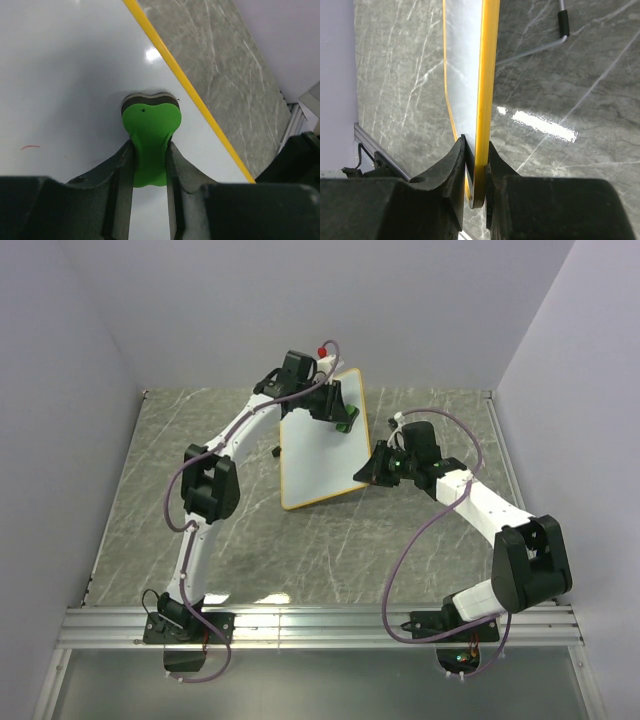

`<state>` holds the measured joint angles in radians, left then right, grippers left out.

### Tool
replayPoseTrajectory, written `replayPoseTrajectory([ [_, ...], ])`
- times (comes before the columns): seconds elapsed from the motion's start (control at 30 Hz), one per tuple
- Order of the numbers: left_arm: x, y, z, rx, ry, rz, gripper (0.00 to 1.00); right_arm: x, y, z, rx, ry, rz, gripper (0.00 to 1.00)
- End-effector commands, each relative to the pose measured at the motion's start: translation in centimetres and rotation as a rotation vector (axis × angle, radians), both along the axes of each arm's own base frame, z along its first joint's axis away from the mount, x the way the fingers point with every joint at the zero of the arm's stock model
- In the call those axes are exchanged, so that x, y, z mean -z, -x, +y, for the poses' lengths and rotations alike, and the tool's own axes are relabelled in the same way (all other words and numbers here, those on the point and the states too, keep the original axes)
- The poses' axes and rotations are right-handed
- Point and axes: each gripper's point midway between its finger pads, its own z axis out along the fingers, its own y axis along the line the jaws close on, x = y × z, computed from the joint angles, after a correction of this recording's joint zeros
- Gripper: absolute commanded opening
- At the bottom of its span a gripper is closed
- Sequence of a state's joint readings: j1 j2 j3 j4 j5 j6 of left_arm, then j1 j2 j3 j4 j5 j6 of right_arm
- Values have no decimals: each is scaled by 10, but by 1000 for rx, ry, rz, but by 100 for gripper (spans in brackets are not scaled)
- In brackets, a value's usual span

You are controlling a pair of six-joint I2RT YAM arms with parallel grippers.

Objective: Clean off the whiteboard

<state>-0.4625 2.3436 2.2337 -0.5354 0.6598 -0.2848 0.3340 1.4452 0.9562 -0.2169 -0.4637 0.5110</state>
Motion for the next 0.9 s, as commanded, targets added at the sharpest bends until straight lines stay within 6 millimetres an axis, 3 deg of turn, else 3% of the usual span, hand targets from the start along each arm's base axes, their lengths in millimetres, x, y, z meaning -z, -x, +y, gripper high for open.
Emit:
replayPoseTrajectory([
  [0.0,78,-4,9,-96,-206,79,0,51,37,-23,-132,226,75,0],
  [0.03,75,-22,18,-165,-217,67,0,52,38,-22,-134,223,78,0],
  [0.07,91,-32,24,-201,-237,83,0,50,39,-22,-136,220,72,0],
  [0.13,101,-59,48,-323,-260,82,0,50,43,-23,-139,226,77,0],
  [0.17,118,-67,56,-352,-273,102,0,48,45,-24,-141,228,67,0],
  [0.3,145,-99,92,-485,-288,121,0,46,54,-31,-143,253,65,0],
  [0.47,187,-103,113,-515,-365,142,0,48,62,-38,-142,281,77,0],
  [0.6,206,-96,123,-505,-387,191,0,49,59,-36,-140,277,90,0],
  [0.73,182,-85,111,-458,-332,198,0,52,51,-31,-135,269,103,0],
  [0.8,174,-66,92,-388,-299,219,0,52,46,-29,-133,261,101,0],
  [0.83,149,-65,83,-369,-266,178,0,54,44,-27,-131,259,108,0],
  [0.87,140,-56,73,-333,-245,177,0,56,42,-26,-133,256,106,0],
])
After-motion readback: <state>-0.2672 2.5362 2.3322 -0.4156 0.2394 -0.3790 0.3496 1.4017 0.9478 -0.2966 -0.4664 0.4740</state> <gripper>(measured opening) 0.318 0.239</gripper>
